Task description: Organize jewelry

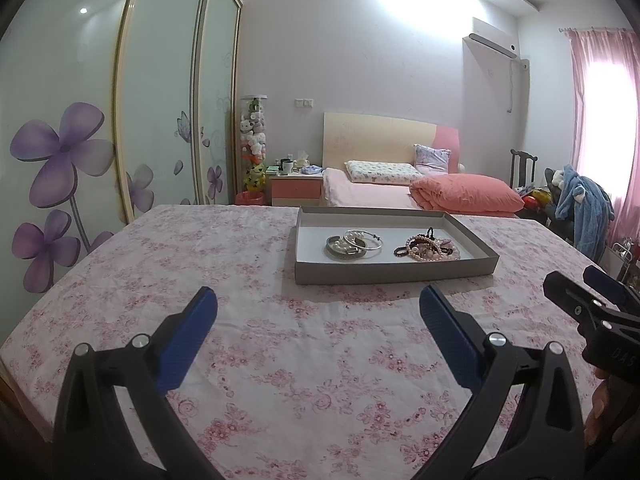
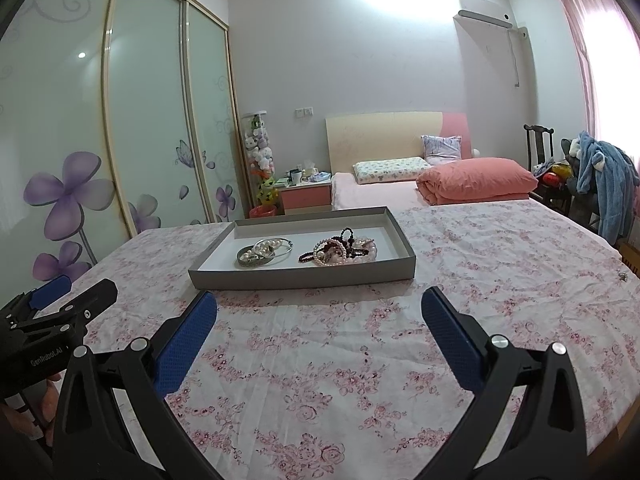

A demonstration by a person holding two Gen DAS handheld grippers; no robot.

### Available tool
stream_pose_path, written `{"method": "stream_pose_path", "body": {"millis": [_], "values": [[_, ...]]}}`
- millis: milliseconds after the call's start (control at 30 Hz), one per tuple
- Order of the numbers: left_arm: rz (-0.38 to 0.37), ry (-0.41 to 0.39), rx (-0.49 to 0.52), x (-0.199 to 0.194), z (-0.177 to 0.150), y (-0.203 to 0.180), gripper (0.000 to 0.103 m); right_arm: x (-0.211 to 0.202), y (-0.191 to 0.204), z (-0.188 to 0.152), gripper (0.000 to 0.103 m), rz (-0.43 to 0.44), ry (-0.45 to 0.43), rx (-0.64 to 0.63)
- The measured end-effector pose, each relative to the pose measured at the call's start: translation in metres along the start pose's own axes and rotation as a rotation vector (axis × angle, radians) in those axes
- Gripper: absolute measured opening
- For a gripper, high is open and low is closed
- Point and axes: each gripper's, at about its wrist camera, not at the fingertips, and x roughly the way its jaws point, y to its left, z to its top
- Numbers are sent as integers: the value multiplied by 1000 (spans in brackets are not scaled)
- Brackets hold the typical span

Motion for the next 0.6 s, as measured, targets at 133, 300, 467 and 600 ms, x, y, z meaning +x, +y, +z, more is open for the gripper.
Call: {"method": "stream_pose_path", "body": {"millis": [133,300,467,600], "values": [[-1,-1,0,0,0,0,99,1,0,-1,101,3,4,7],[-5,2,1,-1,1,-2,99,1,-1,-1,101,4,4,7],[-5,2,1,-1,0,-3,99,1,-1,-1,101,3,4,7],[-1,4,1,0,1,-3,99,1,-1,-1,101,3,4,7]]}}
